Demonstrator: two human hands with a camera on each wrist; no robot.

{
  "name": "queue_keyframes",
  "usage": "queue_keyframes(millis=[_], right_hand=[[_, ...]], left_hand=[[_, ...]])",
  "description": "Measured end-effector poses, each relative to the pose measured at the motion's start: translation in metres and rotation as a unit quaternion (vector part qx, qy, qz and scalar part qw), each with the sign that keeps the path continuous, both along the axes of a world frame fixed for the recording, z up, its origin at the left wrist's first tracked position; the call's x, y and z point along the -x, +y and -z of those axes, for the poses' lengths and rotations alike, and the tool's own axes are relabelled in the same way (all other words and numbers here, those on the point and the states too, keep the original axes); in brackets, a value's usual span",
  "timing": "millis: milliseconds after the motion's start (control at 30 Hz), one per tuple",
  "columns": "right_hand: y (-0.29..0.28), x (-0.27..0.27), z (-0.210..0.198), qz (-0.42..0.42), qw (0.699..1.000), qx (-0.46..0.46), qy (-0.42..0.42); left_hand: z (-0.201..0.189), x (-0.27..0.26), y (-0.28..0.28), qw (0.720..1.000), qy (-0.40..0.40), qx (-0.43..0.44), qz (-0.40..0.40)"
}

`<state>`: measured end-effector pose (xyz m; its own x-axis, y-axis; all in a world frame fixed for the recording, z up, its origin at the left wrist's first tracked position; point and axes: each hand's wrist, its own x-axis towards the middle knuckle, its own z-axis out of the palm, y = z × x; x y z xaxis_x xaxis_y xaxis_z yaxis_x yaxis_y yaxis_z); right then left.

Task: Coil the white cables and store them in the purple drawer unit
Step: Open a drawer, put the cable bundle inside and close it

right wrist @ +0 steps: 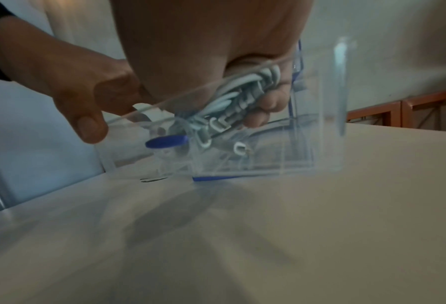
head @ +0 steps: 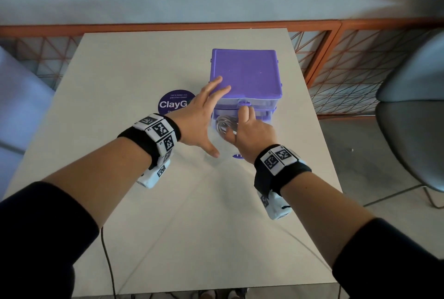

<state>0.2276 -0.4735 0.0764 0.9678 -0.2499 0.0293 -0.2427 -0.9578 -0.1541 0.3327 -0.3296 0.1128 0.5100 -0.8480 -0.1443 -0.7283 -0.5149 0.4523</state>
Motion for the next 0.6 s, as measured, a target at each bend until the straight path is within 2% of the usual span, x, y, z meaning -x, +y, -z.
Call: queue_keyframes(millis=[167, 333, 467, 600], right_hand=[[-0.008, 0.001, 0.003, -0.046, 0.998, 0.015, -0.043], [-0.018, 0.009, 0.008, -0.038, 0.992, 0.059, -0.109], [-0.018, 0.013, 0.01, -0.053, 0.996, 0.033, -0.067], [-0.015, 0.018, 0.011, -0.053, 0.994, 0.047, -0.08]], left_hand=[[-0.003, 0.001, 0.0, 1.0, -0.001, -0.001, -0.001], [-0.007, 0.003, 0.0, 1.0, 0.004, -0.005, -0.005], [-0.007, 0.004, -0.001, 1.0, 0.003, -0.003, -0.003], [-0.007, 0.005, -0.001, 1.0, 0.005, -0.002, -0.006]])
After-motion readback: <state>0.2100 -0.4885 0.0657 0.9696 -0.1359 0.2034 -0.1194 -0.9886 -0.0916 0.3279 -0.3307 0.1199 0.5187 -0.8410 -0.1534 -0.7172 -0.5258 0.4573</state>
